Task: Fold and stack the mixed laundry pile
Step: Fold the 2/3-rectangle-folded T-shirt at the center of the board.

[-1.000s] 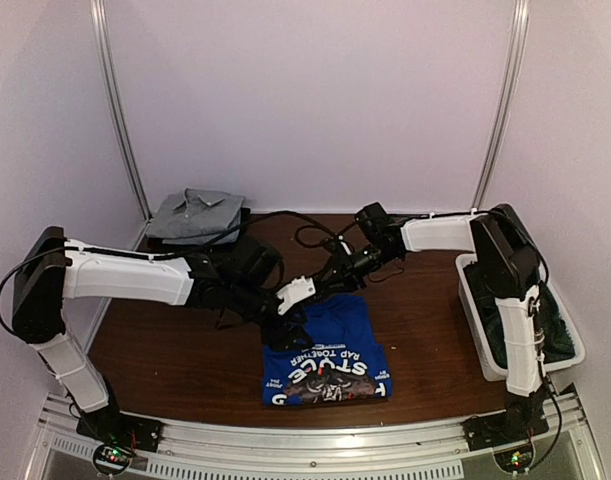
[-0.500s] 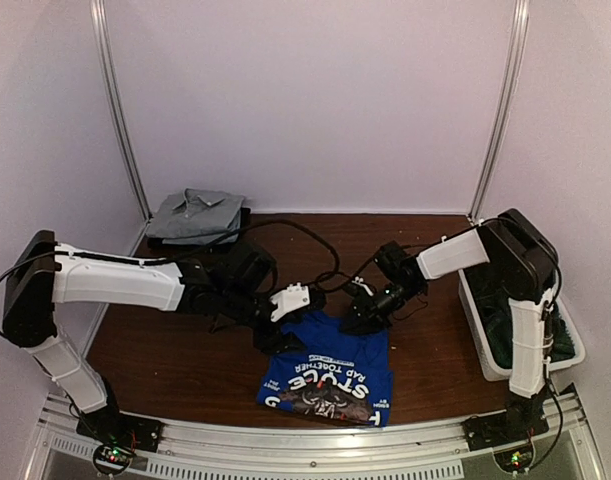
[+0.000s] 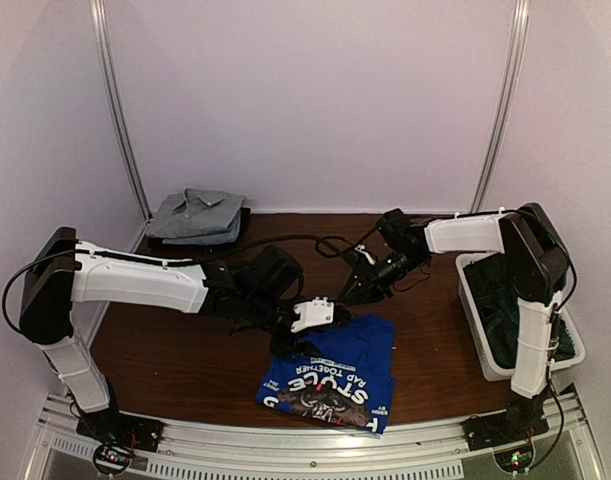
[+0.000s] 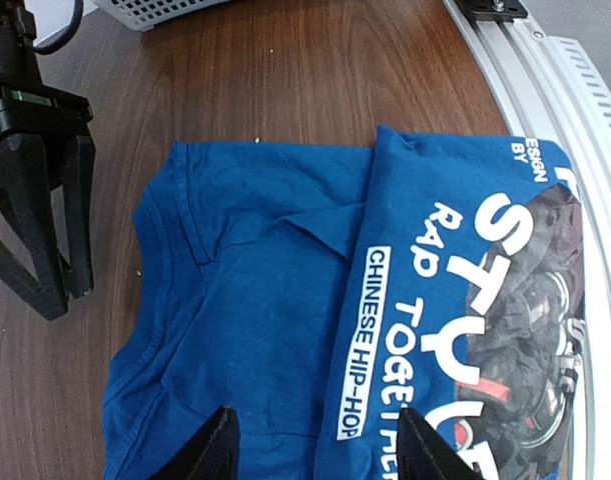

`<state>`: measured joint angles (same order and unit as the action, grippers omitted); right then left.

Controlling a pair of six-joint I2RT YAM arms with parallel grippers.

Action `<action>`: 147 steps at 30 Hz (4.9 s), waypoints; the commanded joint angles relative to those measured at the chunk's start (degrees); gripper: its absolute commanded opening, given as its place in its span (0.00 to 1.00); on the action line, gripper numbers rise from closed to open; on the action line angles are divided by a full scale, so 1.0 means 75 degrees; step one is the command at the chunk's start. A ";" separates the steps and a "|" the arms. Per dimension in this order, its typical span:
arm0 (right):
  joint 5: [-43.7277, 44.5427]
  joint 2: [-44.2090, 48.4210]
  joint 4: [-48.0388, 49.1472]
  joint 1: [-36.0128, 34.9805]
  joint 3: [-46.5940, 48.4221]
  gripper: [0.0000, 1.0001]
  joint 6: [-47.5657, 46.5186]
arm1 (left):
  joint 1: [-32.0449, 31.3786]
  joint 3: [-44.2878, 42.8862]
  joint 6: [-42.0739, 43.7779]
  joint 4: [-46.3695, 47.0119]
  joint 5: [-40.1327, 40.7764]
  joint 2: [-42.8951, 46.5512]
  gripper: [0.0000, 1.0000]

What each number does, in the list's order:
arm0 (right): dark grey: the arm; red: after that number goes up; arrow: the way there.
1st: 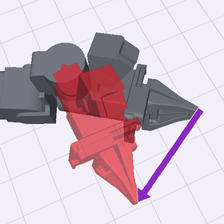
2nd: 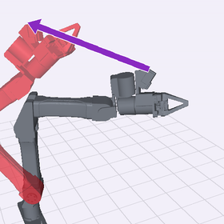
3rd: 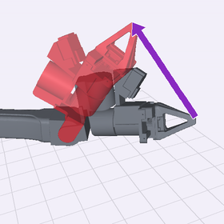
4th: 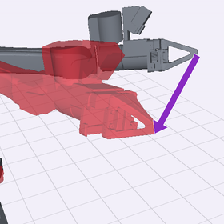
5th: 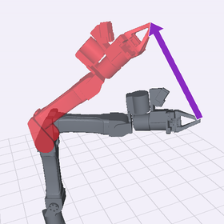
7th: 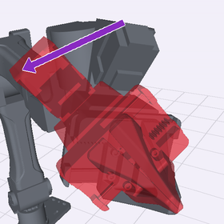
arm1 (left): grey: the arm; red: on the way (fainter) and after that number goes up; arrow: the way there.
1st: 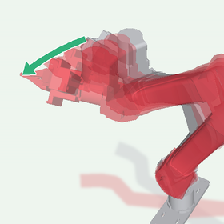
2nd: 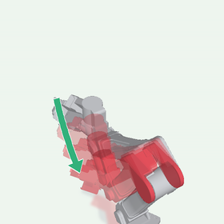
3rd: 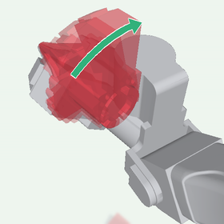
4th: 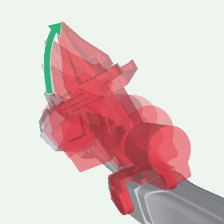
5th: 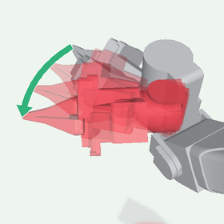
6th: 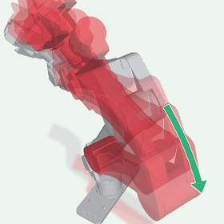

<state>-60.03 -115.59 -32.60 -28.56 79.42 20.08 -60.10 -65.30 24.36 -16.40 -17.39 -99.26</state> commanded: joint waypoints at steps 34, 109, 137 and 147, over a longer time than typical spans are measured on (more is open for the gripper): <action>-0.0148 -0.2047 -0.0362 -0.0610 0.0159 0.13 -0.0332 | -0.0215 -0.2169 0.0504 -0.1590 -0.0583 -0.1877 0.00; 0.0211 -0.1979 -0.1516 -0.0754 0.0315 0.05 -0.1106 | -0.0294 -0.1097 0.0437 0.0456 0.1910 -0.1448 0.00; 0.1224 -0.0791 -0.2709 0.0112 0.1600 0.25 -0.1073 | 0.0062 -0.1595 0.0352 0.1603 0.2951 -0.2416 0.07; 0.1109 0.1002 -0.2483 0.0734 0.0465 0.32 -0.1139 | 0.0584 -0.1728 -0.1538 0.0498 0.1927 -0.0872 0.40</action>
<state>-51.96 -115.50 -51.64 -23.66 88.62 11.94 -58.70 -78.13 21.80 -10.68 2.63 -113.86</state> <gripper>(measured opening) 0.312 0.377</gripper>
